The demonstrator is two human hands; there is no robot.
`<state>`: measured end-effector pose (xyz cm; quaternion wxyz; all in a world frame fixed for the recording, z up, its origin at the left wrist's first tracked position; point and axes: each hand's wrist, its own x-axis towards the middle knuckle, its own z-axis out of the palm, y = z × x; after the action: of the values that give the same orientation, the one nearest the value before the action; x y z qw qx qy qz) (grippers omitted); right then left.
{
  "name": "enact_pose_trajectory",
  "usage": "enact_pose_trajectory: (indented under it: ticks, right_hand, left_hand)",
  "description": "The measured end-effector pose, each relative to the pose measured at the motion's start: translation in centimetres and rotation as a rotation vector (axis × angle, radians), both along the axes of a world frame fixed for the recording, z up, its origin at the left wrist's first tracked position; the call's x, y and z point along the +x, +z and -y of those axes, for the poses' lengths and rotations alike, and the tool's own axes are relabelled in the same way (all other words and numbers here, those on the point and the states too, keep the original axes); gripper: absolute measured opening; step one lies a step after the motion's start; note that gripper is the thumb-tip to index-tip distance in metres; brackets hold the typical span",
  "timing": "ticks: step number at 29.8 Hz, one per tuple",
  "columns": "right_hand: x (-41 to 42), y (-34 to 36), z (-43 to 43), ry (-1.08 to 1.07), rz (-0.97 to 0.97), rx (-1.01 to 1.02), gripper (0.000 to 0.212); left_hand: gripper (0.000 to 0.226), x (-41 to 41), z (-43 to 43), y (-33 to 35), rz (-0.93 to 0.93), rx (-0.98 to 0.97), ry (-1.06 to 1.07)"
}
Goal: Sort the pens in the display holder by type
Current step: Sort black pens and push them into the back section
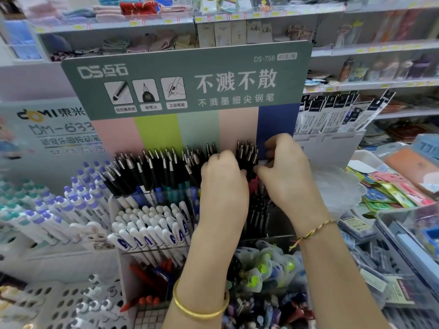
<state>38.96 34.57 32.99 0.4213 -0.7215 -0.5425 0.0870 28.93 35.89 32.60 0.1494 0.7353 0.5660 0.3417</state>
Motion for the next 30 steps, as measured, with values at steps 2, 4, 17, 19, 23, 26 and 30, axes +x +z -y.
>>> enact_pose_trajectory:
  ticks: [2, 4, 17, 19, 23, 26, 30]
  right_hand:
    - [-0.6, 0.9, 0.4, -0.013, 0.020, 0.107, 0.034]
    - [-1.9, 1.6, 0.6, 0.059, 0.040, 0.160, 0.031]
    - [-6.5, -0.3, -2.0, 0.224, 0.078, -0.083, 0.037]
    - [-6.3, -0.6, -2.1, 0.224, 0.056, -0.088, 0.041]
    - [-6.3, -0.8, -2.3, 0.213, 0.049, -0.086, 0.042]
    - [-6.4, -0.6, -2.5, 0.206, 0.069, -0.096, 0.042]
    - [-6.6, -0.6, -2.7, 0.165, 0.121, -0.107, 0.039]
  left_hand:
    - [0.024, -1.3, 0.8, 0.7, 0.058, 0.047, 0.038]
    - [0.019, -3.2, 1.4, 1.4, 0.123, 0.098, 0.138]
    - [0.023, -5.8, 0.8, -0.9, -0.074, 0.000, 0.129]
    - [0.031, -5.8, 0.9, -1.1, -0.015, 0.021, 0.119]
    - [0.032, -5.7, 0.6, -1.0, 0.068, 0.002, 0.145]
    - [0.037, -5.7, 0.1, -1.2, 0.109, 0.015, 0.152]
    - [0.044, -5.8, -0.2, -1.5, 0.091, 0.051, 0.183]
